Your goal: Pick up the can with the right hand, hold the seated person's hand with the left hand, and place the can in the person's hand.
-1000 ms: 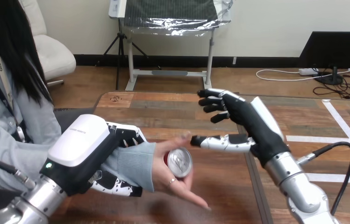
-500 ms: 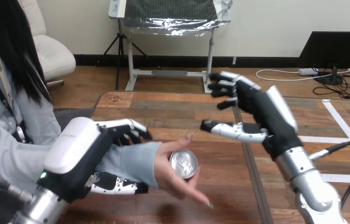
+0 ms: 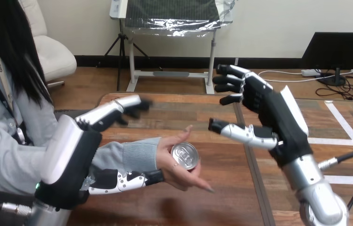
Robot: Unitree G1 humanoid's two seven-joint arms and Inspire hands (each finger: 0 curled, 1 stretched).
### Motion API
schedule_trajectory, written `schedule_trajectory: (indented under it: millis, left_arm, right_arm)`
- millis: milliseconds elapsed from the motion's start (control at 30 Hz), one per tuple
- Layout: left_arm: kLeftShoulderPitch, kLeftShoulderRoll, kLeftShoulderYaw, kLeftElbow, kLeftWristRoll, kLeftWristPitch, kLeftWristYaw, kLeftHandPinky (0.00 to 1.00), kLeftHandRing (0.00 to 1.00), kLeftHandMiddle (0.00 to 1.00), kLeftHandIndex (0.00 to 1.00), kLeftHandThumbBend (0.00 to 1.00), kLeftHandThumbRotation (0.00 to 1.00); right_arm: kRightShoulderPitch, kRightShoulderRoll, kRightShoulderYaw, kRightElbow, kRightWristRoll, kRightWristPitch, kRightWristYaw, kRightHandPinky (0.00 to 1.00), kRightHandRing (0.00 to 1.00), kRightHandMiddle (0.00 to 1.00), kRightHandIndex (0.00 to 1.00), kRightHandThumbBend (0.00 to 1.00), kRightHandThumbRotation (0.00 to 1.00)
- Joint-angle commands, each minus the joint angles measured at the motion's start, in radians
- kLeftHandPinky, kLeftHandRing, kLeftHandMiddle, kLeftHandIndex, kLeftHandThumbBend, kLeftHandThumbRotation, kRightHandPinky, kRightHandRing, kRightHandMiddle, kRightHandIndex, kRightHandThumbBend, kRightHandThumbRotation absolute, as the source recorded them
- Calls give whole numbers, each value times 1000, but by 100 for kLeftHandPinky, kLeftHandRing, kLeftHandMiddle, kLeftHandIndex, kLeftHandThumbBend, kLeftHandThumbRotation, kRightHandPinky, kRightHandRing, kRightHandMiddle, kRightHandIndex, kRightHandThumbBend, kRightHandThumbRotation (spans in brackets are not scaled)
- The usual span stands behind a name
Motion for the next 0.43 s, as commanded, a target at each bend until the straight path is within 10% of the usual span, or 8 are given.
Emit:
schedule_trajectory:
  millis: [0,400]
  left_arm:
    - [-35,-38,31,-5,-22,-63,28,74,83,86,87,92,42]
    - [-29,-106,42,-1,-13,-142,33,83,89,93,94,99,55]
  right_arm:
    - [1,23,-12,-41,38,-54,20,65,75,76,80,84,36]
    - [34,58,-3,-31,39,-132,42,68,76,77,82,87,43]
